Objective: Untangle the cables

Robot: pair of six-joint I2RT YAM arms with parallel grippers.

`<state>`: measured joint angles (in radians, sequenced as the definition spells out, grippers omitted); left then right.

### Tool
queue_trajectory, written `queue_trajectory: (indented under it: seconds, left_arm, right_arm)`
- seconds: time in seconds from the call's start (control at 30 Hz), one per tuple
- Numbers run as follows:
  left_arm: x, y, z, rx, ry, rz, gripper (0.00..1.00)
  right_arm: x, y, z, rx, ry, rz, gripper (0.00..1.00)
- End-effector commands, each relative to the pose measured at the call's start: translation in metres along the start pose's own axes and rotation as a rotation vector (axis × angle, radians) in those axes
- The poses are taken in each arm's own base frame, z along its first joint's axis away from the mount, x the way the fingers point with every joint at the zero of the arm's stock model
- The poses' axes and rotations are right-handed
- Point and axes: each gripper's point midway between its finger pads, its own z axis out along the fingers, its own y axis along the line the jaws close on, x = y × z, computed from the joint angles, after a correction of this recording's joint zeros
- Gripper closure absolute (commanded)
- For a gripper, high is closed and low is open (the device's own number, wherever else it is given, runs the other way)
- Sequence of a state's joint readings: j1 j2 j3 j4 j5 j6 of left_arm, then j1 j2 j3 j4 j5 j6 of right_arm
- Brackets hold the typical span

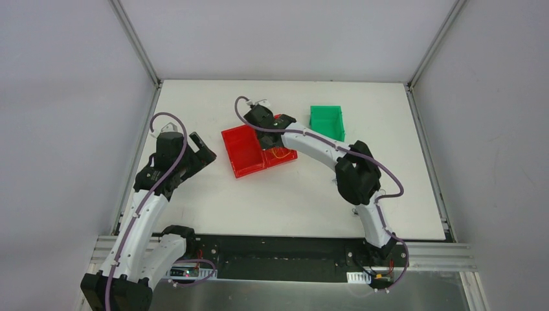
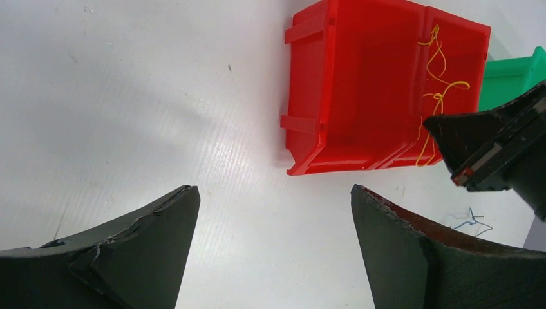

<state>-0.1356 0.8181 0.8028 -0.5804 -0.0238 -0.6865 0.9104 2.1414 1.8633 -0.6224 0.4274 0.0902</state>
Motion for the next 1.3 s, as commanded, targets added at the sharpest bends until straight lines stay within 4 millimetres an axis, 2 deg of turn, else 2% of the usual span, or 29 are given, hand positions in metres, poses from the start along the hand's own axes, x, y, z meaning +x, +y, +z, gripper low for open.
queue_trajectory:
  seconds: [0.0, 0.13, 0.27, 0.4, 0.43, 0.5, 0.57, 0.83, 0.9, 0.97, 1.03, 1.07, 1.2, 1.23, 1.27]
  left_arm:
    - [0.001, -0.006, 0.004, 0.034, 0.011, -0.012, 0.09]
    - [0.006, -0.012, 0.007, 0.061, 0.054, 0.001, 0.07]
    - [0.009, -0.018, 0.006, 0.086, 0.079, 0.004, 0.05]
    - [0.008, -0.021, 0.004, 0.102, 0.079, 0.009, 0.03]
    - [0.008, -0.022, 0.003, 0.107, 0.082, 0.011, 0.03]
    - [0.009, -0.024, 0.003, 0.116, 0.091, 0.017, 0.03]
    - [0.009, -0.026, 0.003, 0.123, 0.097, 0.019, 0.02]
    - [0.008, -0.031, 0.003, 0.142, 0.112, 0.041, 0.02]
    - [0.009, -0.032, 0.003, 0.147, 0.120, 0.045, 0.02]
    - [0.010, -0.033, 0.004, 0.150, 0.129, 0.048, 0.02]
    - [0.010, -0.035, 0.004, 0.155, 0.134, 0.050, 0.02]
    - [0.010, -0.035, 0.004, 0.156, 0.137, 0.051, 0.02]
    - [0.009, -0.041, 0.002, 0.182, 0.144, 0.058, 0.02]
    - [0.009, -0.045, 0.000, 0.198, 0.148, 0.068, 0.02]
    - [0.010, -0.048, -0.002, 0.219, 0.158, 0.075, 0.03]
  right_arm:
    - [-0.032, -0.014, -0.001, -0.125, -0.046, 0.178, 1.00]
    - [-0.025, -0.017, 0.028, -0.167, 0.006, 0.231, 1.00]
    - [-0.003, -0.011, 0.052, -0.162, 0.058, 0.233, 1.00]
    - [0.008, -0.008, 0.062, -0.159, 0.090, 0.241, 1.00]
    - [0.008, -0.008, 0.061, -0.161, 0.089, 0.244, 0.95]
    - [0.002, -0.010, 0.053, -0.166, 0.073, 0.251, 0.76]
    - [-0.009, -0.014, 0.040, -0.167, 0.043, 0.260, 0.69]
    - [-0.049, -0.037, -0.020, -0.144, -0.048, 0.284, 0.57]
    - [-0.052, -0.045, -0.033, -0.131, -0.062, 0.293, 0.50]
    - [-0.054, -0.054, -0.049, -0.120, -0.082, 0.309, 0.38]
    - [-0.050, -0.064, -0.058, -0.103, -0.089, 0.335, 0.21]
    - [-0.049, -0.070, -0.062, -0.096, -0.093, 0.347, 0.15]
    - [-0.028, -0.098, -0.077, -0.048, -0.064, 0.389, 0.13]
    - [-0.020, -0.107, -0.083, -0.027, -0.060, 0.399, 0.13]
    - [-0.002, -0.118, -0.084, 0.005, -0.034, 0.407, 0.13]
